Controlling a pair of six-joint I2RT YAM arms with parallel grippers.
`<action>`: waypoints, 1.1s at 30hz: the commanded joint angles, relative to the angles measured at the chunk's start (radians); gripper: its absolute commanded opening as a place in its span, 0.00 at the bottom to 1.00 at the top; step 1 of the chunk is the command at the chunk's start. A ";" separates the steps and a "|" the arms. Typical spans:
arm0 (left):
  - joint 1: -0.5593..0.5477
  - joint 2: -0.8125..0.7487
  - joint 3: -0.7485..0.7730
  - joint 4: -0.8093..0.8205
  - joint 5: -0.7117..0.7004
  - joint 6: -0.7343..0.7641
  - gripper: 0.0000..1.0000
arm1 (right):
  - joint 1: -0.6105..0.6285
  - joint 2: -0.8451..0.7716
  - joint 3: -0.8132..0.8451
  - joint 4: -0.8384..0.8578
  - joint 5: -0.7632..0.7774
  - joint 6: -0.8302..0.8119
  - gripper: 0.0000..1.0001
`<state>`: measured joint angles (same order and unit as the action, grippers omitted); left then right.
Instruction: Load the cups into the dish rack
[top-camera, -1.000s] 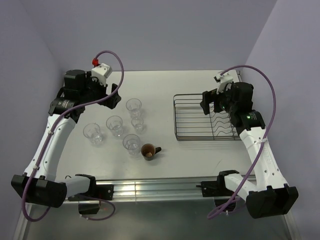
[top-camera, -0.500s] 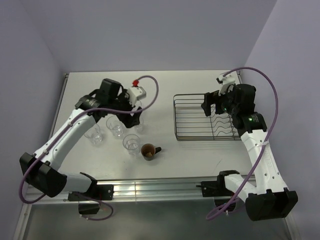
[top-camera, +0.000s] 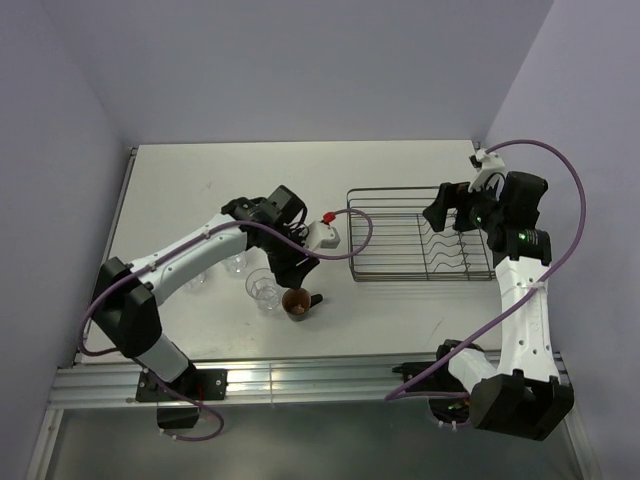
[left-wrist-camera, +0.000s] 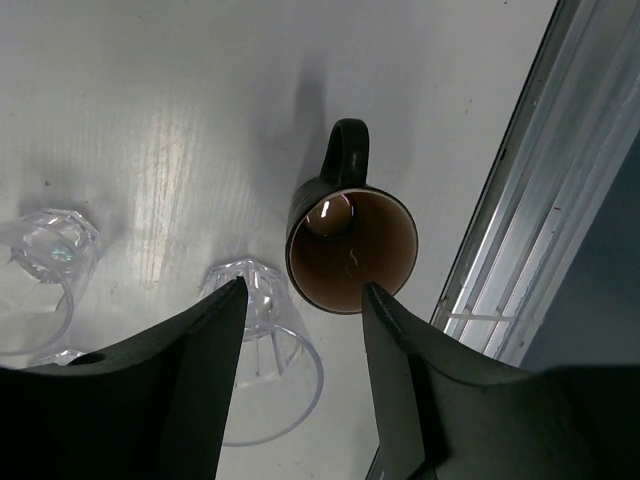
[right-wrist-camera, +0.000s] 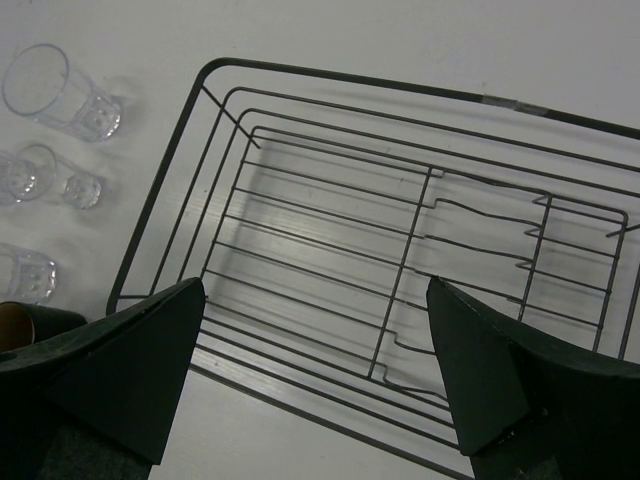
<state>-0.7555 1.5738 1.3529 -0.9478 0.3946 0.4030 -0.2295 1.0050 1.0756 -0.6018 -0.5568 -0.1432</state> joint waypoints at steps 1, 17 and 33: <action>-0.010 0.040 0.025 0.004 -0.007 0.045 0.56 | -0.014 0.001 0.053 -0.012 -0.068 0.010 1.00; -0.022 0.129 -0.047 0.053 -0.079 0.039 0.50 | -0.021 0.009 0.066 -0.035 -0.084 -0.002 1.00; -0.061 0.141 -0.121 0.130 -0.099 -0.006 0.39 | -0.024 0.020 0.057 -0.038 -0.086 -0.010 1.00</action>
<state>-0.7944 1.7157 1.2369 -0.8436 0.2970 0.4103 -0.2432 1.0222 1.0946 -0.6434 -0.6300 -0.1471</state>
